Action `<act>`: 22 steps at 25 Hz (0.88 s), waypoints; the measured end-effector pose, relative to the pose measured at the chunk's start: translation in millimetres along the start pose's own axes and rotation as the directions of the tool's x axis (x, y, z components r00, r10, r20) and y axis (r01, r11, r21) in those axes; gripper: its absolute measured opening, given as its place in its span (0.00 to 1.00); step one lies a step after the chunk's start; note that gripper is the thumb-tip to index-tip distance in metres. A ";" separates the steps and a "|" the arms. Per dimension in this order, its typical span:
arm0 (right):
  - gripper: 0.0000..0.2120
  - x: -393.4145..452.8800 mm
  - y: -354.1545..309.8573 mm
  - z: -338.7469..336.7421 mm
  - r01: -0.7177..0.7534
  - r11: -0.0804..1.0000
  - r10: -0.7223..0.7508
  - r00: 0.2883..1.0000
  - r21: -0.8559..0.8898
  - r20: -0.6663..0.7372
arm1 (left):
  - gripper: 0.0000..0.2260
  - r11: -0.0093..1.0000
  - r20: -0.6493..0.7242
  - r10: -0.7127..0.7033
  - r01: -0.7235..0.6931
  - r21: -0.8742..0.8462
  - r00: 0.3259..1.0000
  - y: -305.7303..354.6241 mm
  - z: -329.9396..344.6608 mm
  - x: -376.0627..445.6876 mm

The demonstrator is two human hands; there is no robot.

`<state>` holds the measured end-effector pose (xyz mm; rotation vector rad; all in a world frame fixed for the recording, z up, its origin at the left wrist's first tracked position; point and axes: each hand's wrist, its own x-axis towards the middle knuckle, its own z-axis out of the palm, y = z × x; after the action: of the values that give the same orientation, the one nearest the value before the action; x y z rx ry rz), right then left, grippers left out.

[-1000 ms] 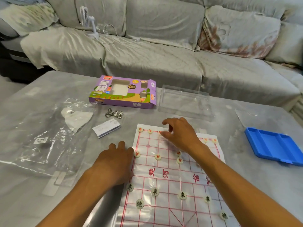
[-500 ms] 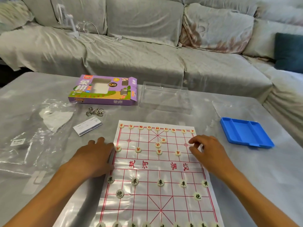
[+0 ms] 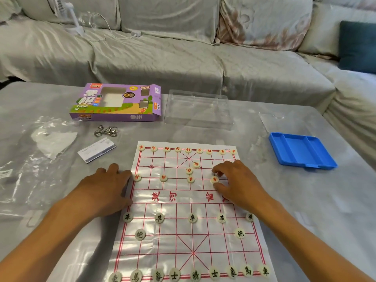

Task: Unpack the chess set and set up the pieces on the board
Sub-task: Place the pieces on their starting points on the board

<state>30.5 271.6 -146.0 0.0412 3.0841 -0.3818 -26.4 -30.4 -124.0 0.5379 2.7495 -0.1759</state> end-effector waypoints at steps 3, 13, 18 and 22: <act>0.15 0.5 0.3 2.3 -0.004 1.000 0.004 1.000 0.002 0.004 | 0.32 1.000 -0.001 0.000 0.000 -0.004 1.000 0.9 -0.9 -0.8; 0.15 -0.1 2.6 2.1 0.000 1.000 0.000 1.000 0.017 0.000 | 0.31 1.000 -0.004 -0.019 0.019 -0.008 1.000 1.1 1.2 0.3; 0.16 33.2 -19.1 -3.5 0.039 0.998 -0.038 0.999 0.057 -0.016 | 0.31 1.000 -0.019 -0.020 0.020 -0.020 1.000 -1.7 3.1 2.1; 0.15 56.9 -30.2 6.2 0.037 0.999 -0.037 0.999 0.026 0.024 | 0.31 1.000 -0.020 -0.018 0.018 -0.017 1.000 -3.2 4.0 2.4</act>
<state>-27.1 242.1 -146.7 -0.0197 3.0600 -0.4208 -28.6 -33.3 -128.4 0.5129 2.7732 -0.1517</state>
